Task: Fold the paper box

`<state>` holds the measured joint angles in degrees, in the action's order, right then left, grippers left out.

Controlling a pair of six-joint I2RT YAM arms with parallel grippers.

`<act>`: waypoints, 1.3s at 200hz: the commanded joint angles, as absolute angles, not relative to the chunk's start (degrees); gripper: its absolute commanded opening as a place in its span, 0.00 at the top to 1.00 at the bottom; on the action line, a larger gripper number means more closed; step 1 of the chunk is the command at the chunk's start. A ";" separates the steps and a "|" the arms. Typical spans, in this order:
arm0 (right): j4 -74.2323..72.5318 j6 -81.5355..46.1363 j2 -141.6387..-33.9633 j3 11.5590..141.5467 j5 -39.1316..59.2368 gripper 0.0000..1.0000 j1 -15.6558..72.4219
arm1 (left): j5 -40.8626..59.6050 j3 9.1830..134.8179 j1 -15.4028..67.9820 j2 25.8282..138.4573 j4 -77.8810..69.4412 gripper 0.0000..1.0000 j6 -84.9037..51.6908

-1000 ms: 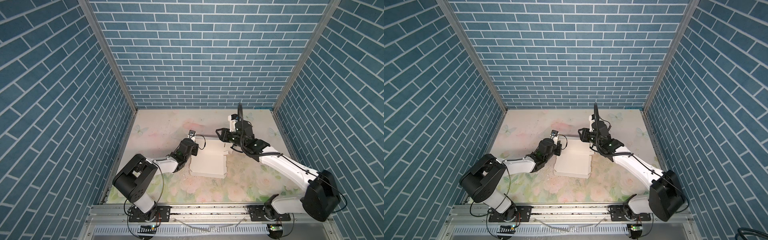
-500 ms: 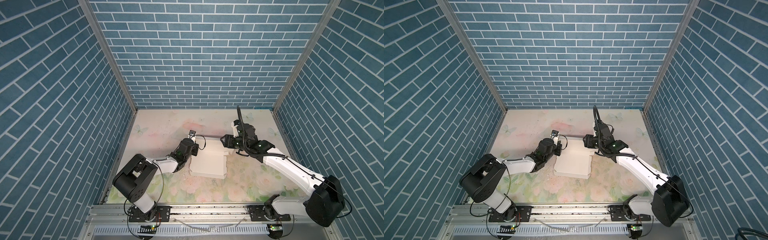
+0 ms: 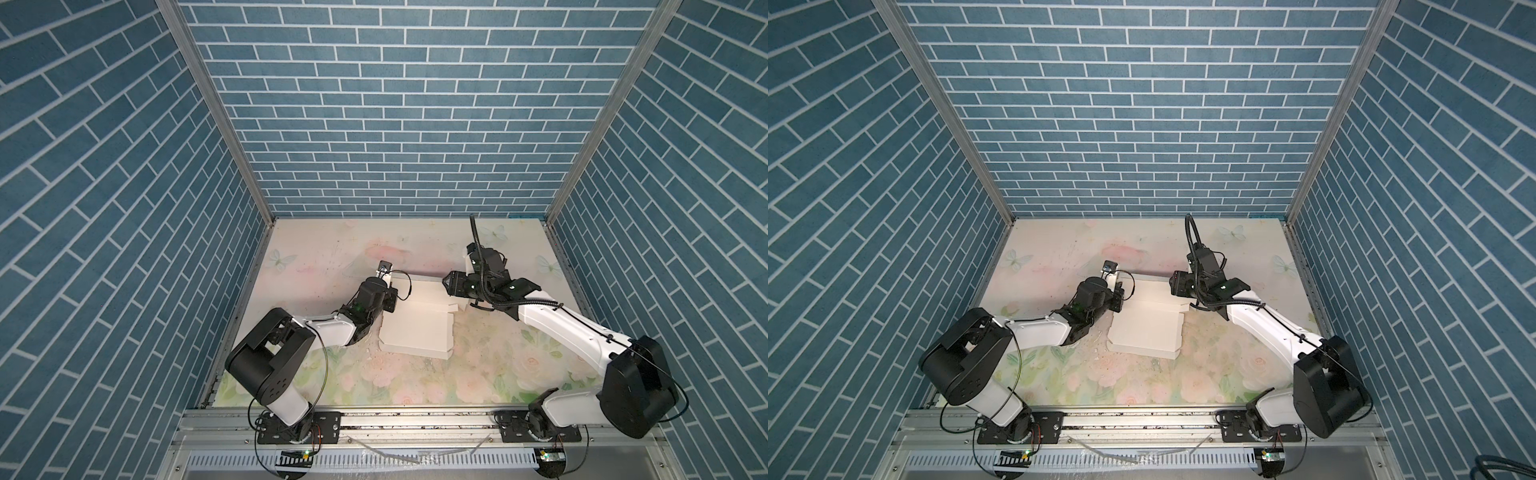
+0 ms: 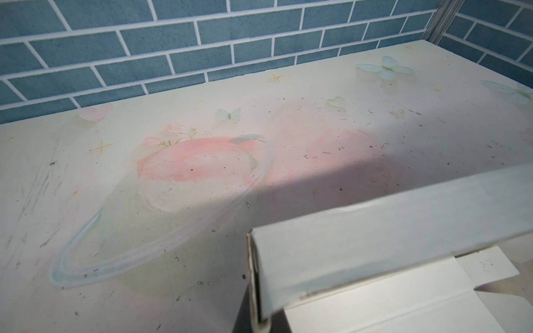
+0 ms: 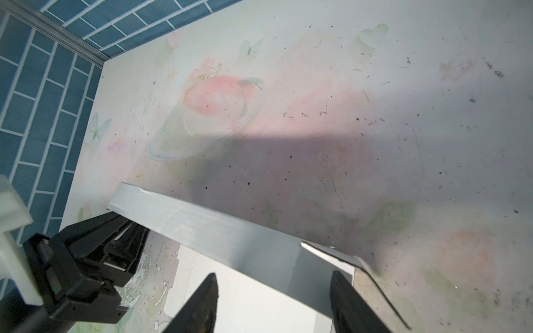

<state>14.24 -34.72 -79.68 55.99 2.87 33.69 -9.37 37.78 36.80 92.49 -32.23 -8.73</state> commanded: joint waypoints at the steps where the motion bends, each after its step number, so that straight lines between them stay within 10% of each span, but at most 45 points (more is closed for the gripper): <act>1: 10.68 -36.68 -81.39 53.97 4.14 0.40 33.51 | -8.83 37.17 37.31 93.28 -33.18 1.00 -9.09; 260: -1.21 -30.00 -73.73 37.14 6.39 0.35 37.56 | -18.55 39.00 39.11 93.16 -26.01 1.00 -11.53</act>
<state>3.18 -34.20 -71.55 38.06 7.90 36.12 -18.09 38.44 39.03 92.23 -29.06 -11.38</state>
